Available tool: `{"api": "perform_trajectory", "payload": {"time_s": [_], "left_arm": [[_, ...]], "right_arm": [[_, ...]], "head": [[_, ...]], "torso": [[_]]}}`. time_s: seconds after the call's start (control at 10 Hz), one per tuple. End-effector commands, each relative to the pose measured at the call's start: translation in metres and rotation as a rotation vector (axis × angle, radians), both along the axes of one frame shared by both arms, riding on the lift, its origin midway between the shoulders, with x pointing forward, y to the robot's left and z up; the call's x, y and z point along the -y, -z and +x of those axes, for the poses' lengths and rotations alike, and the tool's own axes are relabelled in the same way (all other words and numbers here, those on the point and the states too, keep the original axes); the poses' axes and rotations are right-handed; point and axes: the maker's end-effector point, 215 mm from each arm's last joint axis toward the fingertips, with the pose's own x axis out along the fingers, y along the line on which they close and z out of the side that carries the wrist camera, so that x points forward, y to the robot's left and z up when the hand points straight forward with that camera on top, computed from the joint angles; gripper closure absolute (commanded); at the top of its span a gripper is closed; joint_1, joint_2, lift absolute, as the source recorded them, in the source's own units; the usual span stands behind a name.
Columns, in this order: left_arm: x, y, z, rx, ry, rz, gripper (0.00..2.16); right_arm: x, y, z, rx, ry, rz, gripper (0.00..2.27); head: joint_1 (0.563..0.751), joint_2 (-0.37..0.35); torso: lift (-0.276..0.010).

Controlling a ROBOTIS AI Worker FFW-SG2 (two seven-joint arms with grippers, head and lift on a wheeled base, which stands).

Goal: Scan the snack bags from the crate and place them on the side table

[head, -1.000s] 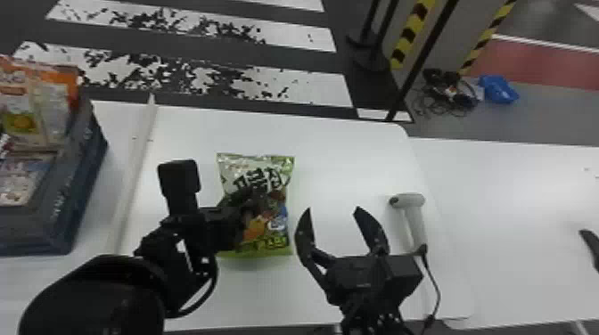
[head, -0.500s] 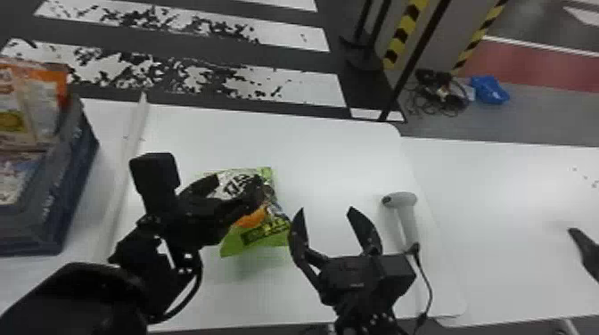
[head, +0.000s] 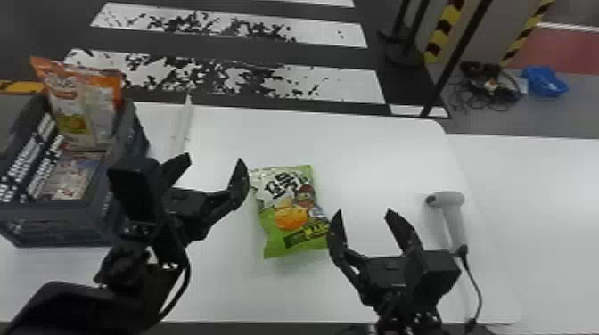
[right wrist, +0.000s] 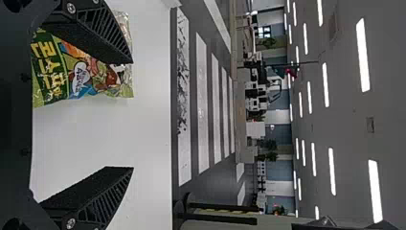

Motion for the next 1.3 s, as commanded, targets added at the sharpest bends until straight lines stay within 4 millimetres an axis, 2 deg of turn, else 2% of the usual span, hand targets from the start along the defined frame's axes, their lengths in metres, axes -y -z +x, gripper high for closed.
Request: {"api": "perform_trajectory", "payload": {"time_s": [0.0,0.2,0.3,0.7,0.9,1.2], "left_arm": [[-0.037,-0.012,-0.006,0.050,-0.043,0.061,0.03],[-0.071,-0.013,-0.013,0.054,-0.080,0.084,0.03],[-0.078,-0.013,-0.017,0.051,-0.084,0.085,0.03],[-0.080,-0.005,-0.023,0.032,-0.081,0.083,0.04],[-0.082,-0.004,-0.024,0.031,-0.083,0.085,0.04],[-0.082,0.002,-0.025,0.018,-0.082,0.085,0.04]], "right_arm": [[0.000,0.008,0.004,-0.036,0.001,0.018,0.09],[0.002,0.021,0.010,-0.091,-0.005,0.054,0.09],[0.001,0.032,0.014,-0.133,-0.013,0.057,0.09],[-0.007,0.075,0.031,-0.299,-0.097,0.111,0.09],[-0.008,0.102,0.031,-0.405,-0.139,0.118,0.09],[-0.013,0.114,0.037,-0.489,-0.205,0.219,0.09]], "head": [[0.695,-0.052],[0.695,-0.003],[0.695,0.023],[0.695,0.068],[0.695,0.069],[0.695,0.077]], "torso": [[-0.081],[-0.081],[-0.081],[-0.081],[-0.081],[-0.081]]}}
